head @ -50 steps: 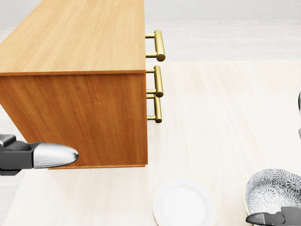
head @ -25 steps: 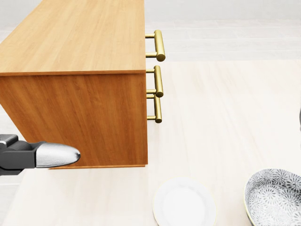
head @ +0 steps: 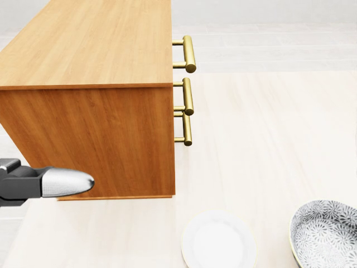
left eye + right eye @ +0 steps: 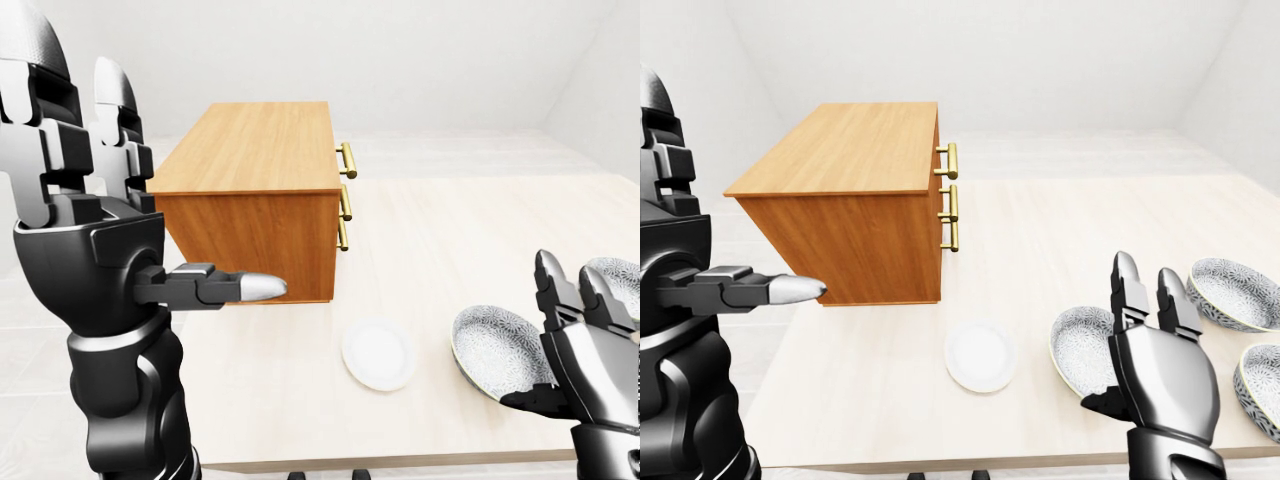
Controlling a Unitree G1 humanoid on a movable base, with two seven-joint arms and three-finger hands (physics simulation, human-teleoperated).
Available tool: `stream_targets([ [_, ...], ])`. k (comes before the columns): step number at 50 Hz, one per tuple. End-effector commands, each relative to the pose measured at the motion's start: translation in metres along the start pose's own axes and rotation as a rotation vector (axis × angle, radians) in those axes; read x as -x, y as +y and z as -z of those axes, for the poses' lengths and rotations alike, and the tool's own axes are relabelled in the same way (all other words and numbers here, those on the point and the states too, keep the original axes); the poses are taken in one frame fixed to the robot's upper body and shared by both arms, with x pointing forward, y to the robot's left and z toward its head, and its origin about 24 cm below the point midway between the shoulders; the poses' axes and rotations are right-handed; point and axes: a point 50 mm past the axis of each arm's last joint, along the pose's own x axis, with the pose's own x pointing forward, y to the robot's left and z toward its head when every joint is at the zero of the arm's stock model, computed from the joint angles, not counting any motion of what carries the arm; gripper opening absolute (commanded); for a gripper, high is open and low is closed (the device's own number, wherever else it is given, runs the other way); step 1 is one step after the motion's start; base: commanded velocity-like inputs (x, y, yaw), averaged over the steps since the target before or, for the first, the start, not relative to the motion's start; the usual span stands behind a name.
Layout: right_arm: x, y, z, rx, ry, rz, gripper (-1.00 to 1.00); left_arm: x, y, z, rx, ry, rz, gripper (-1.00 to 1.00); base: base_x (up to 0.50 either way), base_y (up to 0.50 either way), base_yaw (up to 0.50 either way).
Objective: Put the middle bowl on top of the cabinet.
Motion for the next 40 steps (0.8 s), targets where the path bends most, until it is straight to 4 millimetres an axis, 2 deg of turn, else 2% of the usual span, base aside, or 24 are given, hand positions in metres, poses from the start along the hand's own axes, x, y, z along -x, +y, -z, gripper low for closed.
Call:
stream_targets([
  [1, 0.003, 0.007, -0.010, 0.067, 0.006, -0.012, 1.00, -0.005, 0.000, 0.001, -0.002, -0.014, -0.019, 1.00, 0.00, 0.00, 0.00],
  [15, 0.003, 0.010, -0.014, 0.231, 0.010, 0.028, 1.00, -0.005, 0.002, 0.001, 0.013, -0.014, -0.033, 1.00, 0.00, 0.00, 0.00],
  [17, 0.005, 0.010, -0.018, 0.156, -0.008, 0.014, 1.00, -0.006, 0.003, 0.001, 0.015, -0.015, -0.034, 1.00, 0.00, 0.00, 0.00],
  [36, 0.005, 0.012, -0.020, 0.156, -0.030, 0.010, 1.00, -0.006, 0.003, 0.001, 0.017, -0.016, -0.034, 1.00, 0.00, 0.00, 0.00],
  [40, 0.002, 0.018, -0.018, 0.256, -0.013, 0.029, 1.00, -0.006, 0.003, 0.001, 0.019, -0.016, -0.033, 1.00, 0.00, 0.00, 0.00],
])
